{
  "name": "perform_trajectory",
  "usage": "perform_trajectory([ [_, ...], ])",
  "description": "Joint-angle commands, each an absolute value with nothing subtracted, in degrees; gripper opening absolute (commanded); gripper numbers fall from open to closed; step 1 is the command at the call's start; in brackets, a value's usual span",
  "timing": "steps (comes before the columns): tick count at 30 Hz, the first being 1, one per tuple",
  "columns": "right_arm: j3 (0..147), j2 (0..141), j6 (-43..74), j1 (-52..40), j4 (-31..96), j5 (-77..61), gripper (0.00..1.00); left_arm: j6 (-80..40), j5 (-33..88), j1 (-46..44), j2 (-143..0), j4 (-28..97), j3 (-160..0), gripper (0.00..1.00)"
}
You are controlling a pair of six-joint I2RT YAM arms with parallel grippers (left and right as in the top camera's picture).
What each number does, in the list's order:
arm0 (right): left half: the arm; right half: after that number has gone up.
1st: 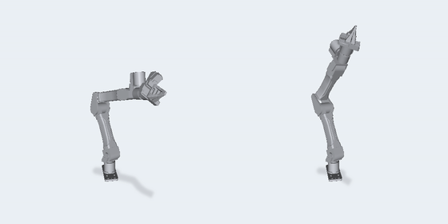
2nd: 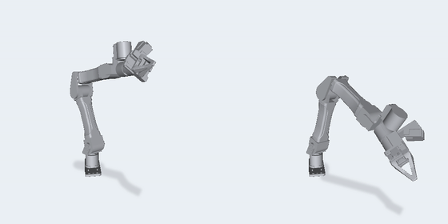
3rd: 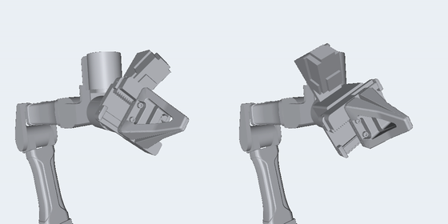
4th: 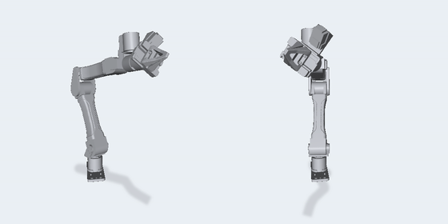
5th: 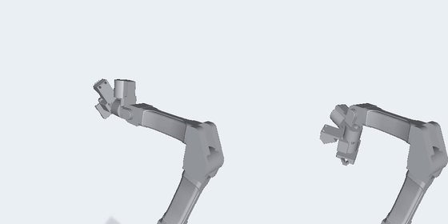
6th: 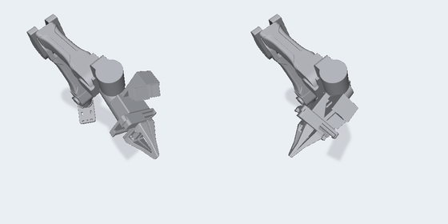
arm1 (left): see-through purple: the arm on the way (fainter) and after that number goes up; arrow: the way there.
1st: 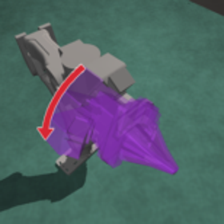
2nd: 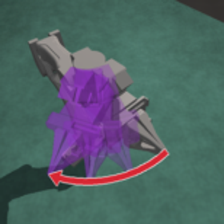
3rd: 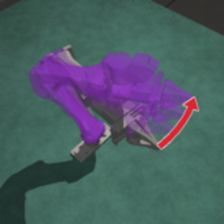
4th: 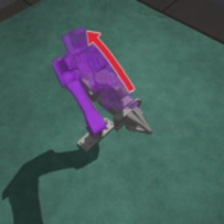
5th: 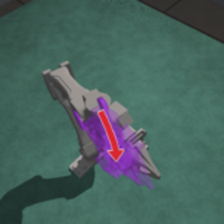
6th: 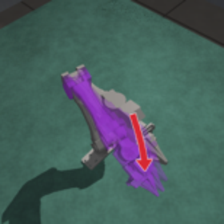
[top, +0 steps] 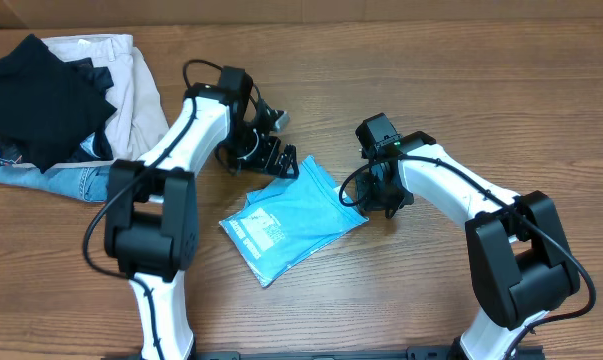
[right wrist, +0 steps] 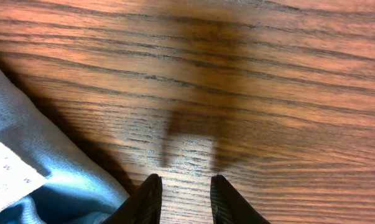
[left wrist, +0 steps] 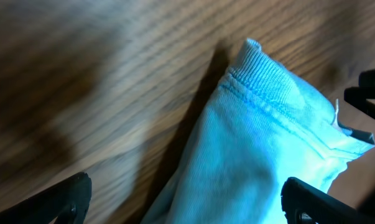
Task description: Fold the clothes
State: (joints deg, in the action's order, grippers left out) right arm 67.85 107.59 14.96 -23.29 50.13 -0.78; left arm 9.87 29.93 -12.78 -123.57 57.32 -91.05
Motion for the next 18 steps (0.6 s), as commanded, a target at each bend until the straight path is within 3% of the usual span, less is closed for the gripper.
perform_trajectory([
  [1,67.7,107.7,14.8,-23.4,50.0,-0.1,0.3,13.3,38.5,-13.4,-127.4,57.4,-91.4,1.0],
  [5,67.7,107.7,14.8,-23.4,50.0,-0.1,0.3,13.8,40.0,-14.8,-131.8,61.5,-91.4,0.86],
  [9,67.7,107.7,14.8,-23.4,50.0,-0.1,0.3,15.2,40.0,-15.6,-135.7,64.5,-91.4,0.65],
  [13,67.7,107.7,14.8,-23.4,50.5,-0.1,0.3,15.3,40.1,-15.6,-135.9,62.8,-91.4,0.56],
  [16,67.7,107.7,14.8,-23.4,50.8,-0.1,0.3,15.3,40.1,-15.6,-135.9,61.6,-91.4,0.31],
  [18,67.7,107.7,14.8,-23.4,51.0,-0.1,0.3,15.3,40.1,-15.6,-135.9,61.5,-91.7,0.07],
])
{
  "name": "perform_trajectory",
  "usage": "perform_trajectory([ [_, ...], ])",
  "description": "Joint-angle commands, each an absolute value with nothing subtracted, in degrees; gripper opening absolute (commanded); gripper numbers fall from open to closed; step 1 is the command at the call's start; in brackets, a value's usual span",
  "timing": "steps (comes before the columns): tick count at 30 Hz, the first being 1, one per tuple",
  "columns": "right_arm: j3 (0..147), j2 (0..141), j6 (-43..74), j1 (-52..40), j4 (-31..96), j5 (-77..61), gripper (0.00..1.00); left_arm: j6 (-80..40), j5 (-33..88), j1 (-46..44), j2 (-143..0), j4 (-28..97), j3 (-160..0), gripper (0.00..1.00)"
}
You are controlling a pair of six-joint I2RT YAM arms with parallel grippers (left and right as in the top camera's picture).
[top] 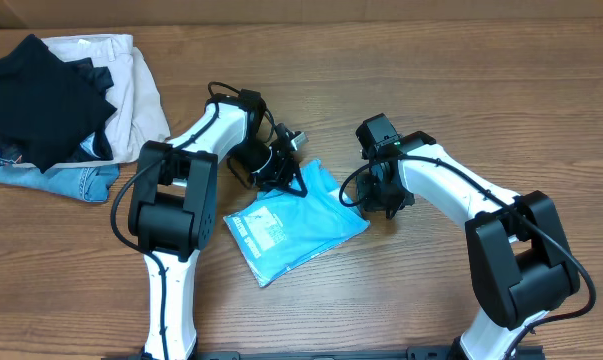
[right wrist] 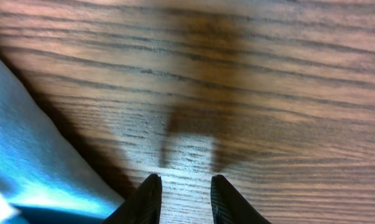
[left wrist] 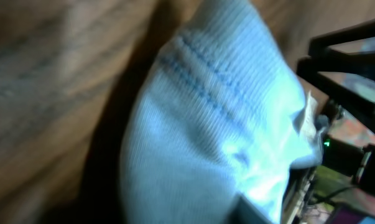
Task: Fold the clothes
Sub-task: 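Carry the folded shirt with the left gripper onto the clothes stack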
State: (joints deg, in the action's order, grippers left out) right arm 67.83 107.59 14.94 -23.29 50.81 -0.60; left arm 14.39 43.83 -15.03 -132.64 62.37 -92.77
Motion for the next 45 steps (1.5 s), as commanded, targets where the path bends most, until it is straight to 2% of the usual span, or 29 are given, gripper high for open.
perform_trajectory([
  [1,67.7,107.7,14.8,-23.4,51.1,0.0,0.3,15.3,40.1,-15.6,-135.9,61.6,-91.9,0.04],
  [5,69.1,107.6,15.1,-23.3,52.2,0.4,0.3,14.5,37.8,-15.3,-135.3,62.1,-93.6,0.04],
  [9,74.7,106.3,18.3,-22.1,58.5,4.6,0.3,8.8,30.2,-13.8,-133.2,62.9,-98.1,0.04],
  [16,85.0,101.1,17.7,-18.0,65.2,7.5,0.3,1.9,19.8,-7.3,-124.6,64.8,-107.0,0.04],
  [23,87.3,96.2,16.3,-15.9,67.9,7.5,0.3,0.9,-1.9,0.4,-116.5,65.0,-114.3,0.04],
  [28,87.2,95.6,16.3,-15.9,70.5,7.5,0.3,1.9,-12.8,5.0,-114.2,65.1,-120.8,0.04],
  [34,87.2,95.6,16.3,-15.9,72.2,7.5,0.3,4.1,-15.6,8.7,-114.2,64.1,-126.2,0.04],
  [45,87.2,95.6,16.5,-15.9,72.6,7.5,0.3,4.7,-15.4,15.2,-114.3,58.5,-126.9,0.04],
])
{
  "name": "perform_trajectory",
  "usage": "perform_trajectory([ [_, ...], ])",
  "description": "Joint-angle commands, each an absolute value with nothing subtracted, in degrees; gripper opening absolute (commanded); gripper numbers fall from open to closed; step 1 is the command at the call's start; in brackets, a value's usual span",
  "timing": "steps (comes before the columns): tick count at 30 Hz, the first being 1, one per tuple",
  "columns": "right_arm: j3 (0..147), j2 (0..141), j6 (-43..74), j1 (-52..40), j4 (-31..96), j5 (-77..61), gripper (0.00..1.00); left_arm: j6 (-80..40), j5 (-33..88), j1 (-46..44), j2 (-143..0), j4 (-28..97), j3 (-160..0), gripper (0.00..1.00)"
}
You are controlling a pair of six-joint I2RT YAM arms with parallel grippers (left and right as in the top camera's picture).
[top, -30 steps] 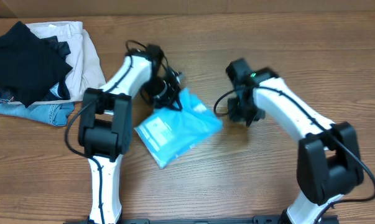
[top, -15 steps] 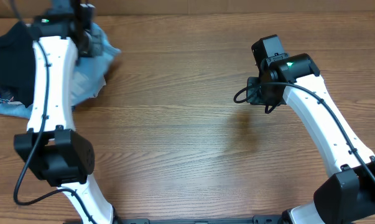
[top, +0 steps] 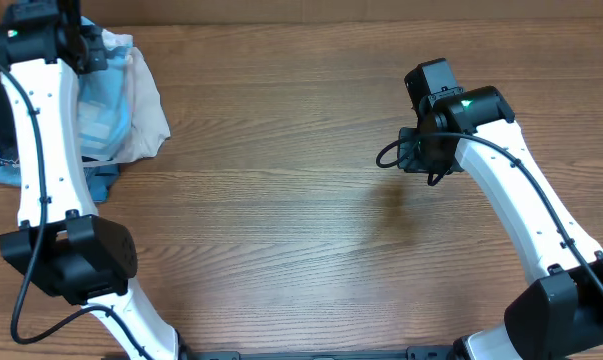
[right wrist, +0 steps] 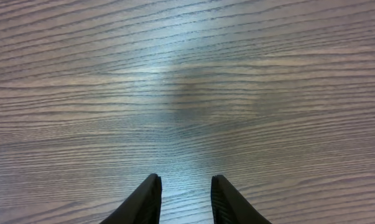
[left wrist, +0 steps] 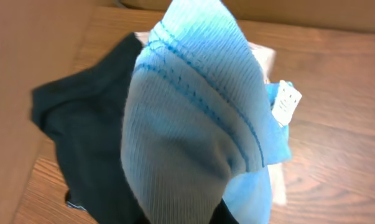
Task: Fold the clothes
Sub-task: 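Carry the folded shirt with the left gripper onto the clothes stack, then release the shirt on the stack and lift the left gripper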
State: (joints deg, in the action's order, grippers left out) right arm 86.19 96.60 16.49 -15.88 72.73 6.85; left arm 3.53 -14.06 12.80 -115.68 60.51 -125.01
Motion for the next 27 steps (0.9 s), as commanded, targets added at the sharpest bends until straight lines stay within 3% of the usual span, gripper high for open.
perform_trajectory([
  [1,87.2,95.6,16.5,-15.9,72.6,7.5,0.3,4.7,-15.1,15.8,-114.4,58.0,-126.9,0.04],
  [23,87.2,95.6,16.5,-16.0,72.8,4.8,0.31,3.0,-6.0,29.6,-126.0,47.9,-126.7,0.07],
  [26,87.2,95.6,16.5,-16.0,72.8,4.8,0.31,2.7,-5.9,30.6,-126.1,46.2,-126.7,0.22],
  [27,87.2,95.6,16.5,-15.9,72.7,4.8,0.31,2.7,-5.9,31.0,-126.1,45.5,-126.7,0.58],
])
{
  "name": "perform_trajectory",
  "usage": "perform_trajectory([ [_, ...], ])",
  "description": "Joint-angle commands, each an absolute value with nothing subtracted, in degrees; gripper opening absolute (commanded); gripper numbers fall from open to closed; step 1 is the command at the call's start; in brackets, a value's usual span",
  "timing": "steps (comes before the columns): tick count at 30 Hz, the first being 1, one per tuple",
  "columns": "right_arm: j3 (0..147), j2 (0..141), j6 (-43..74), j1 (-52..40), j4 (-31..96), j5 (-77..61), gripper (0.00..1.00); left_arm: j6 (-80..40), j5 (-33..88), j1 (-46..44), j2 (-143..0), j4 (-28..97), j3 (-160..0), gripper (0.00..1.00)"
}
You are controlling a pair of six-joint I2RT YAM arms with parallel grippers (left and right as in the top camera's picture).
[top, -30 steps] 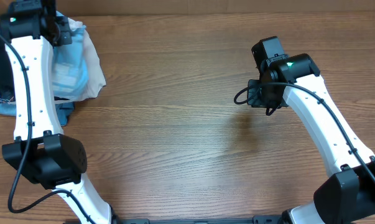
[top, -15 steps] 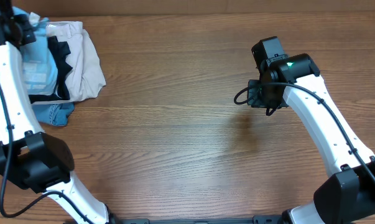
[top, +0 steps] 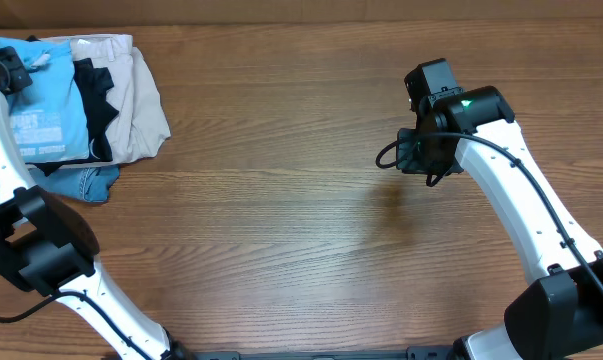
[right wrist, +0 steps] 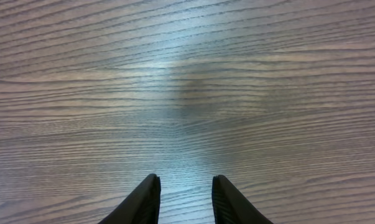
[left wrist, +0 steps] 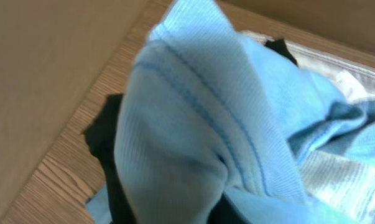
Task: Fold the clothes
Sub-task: 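Release the shirt on the stack and lift the left gripper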
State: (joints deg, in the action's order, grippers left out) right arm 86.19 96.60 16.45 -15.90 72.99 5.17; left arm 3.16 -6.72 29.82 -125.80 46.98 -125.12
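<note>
A folded light blue garment (top: 36,115) lies label-up on the clothes pile at the table's back left corner. My left gripper (top: 5,62) is at its far left edge. In the left wrist view the blue cloth (left wrist: 193,124) bunches up from the bottom middle and hides the fingers, so the gripper appears shut on it. My right gripper (top: 418,160) hangs over bare wood right of centre. In its wrist view the right gripper (right wrist: 186,190) is open with nothing between its fingers.
Under the blue garment the pile holds a black garment (top: 93,95), a beige one (top: 136,90) and denim (top: 81,183). A brown cardboard wall (left wrist: 56,56) runs just behind the pile. The wooden table (top: 301,250) spreads out in front.
My left gripper has moved further left, and the blue garment, which then hung bunched above the pile, now lies spread flat on it. The right arm has not moved.
The folded blue garment lay mid-table with my left gripper open at its top corner and my right gripper beside its right edge. Then the left gripper was on that corner. Later it held the garment over the back-left pile, the right arm further back-right. Now the garment rests there.
</note>
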Motion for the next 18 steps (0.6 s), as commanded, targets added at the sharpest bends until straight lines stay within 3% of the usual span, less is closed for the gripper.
perform_trajectory([
  [1,87.2,95.6,16.5,-15.9,72.6,4.8,0.32,2.6,-5.9,31.2,-126.1,45.2,-126.7,0.88],
  [2,87.2,95.6,16.5,-15.9,72.6,4.8,0.32,2.1,-5.9,31.5,-126.1,45.2,-126.7,1.0],
  [10,87.2,95.6,16.5,-15.9,71.1,4.8,0.43,-6.1,-5.9,34.1,-125.3,60.8,-143.3,1.0],
  [12,87.2,95.6,16.5,-15.9,70.2,4.8,0.54,-6.1,-4.6,33.8,-124.9,64.0,-148.0,1.0],
  [14,87.2,95.6,16.5,-15.9,69.0,4.9,0.71,-6.0,-0.7,33.1,-124.2,65.9,-151.2,1.0],
  [15,87.2,95.6,16.5,-15.9,68.0,4.8,1.0,-6.0,1.7,32.4,-123.7,66.5,-152.4,1.0],
  [18,87.2,95.6,16.5,-15.9,64.5,4.9,1.0,-4.7,5.4,29.3,-122.3,66.9,-153.9,1.0],
])
